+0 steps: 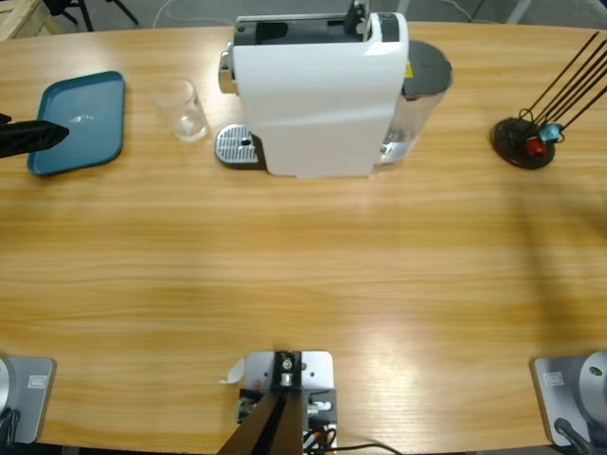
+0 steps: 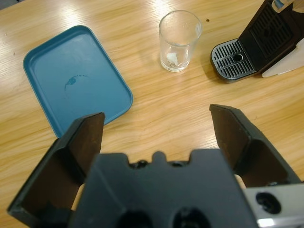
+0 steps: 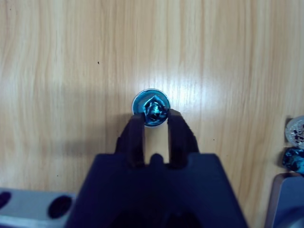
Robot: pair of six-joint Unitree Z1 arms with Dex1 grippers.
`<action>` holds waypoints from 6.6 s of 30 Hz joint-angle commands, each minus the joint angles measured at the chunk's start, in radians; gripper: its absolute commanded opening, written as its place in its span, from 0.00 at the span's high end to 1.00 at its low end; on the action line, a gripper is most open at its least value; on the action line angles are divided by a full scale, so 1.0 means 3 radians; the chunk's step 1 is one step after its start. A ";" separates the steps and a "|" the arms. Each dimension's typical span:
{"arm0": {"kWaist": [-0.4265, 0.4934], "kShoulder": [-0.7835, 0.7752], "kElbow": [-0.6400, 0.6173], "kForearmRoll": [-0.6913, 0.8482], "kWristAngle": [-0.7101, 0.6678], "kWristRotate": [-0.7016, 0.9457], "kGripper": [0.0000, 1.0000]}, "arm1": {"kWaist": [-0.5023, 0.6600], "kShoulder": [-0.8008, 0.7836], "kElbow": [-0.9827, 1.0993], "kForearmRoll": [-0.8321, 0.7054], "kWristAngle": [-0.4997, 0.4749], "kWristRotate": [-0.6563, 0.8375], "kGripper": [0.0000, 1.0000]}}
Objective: Pour coffee
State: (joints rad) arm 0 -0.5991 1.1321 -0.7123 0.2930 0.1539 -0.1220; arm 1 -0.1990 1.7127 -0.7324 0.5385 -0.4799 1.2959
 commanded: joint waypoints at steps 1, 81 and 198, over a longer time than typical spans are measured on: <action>-0.0028 0.0097 0.0114 -0.0041 0.0060 -0.0013 0.05 | -0.0037 0.0092 0.0048 -0.0087 0.0005 -0.0156 0.91; -0.0028 0.0205 0.0089 -0.0036 -0.0077 -0.0007 0.06 | 0.3416 0.0125 -0.2205 0.0888 0.2649 -0.5080 0.41; -0.0028 0.0252 0.0073 -0.0036 -0.0082 -0.0003 0.00 | 0.5071 0.1484 -0.1820 -0.0593 0.1248 -0.1028 1.00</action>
State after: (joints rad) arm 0 -0.6023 1.1743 -0.7120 0.2900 0.1370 -0.1220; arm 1 1.3104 2.0873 -1.3169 0.3516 -0.0977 0.9778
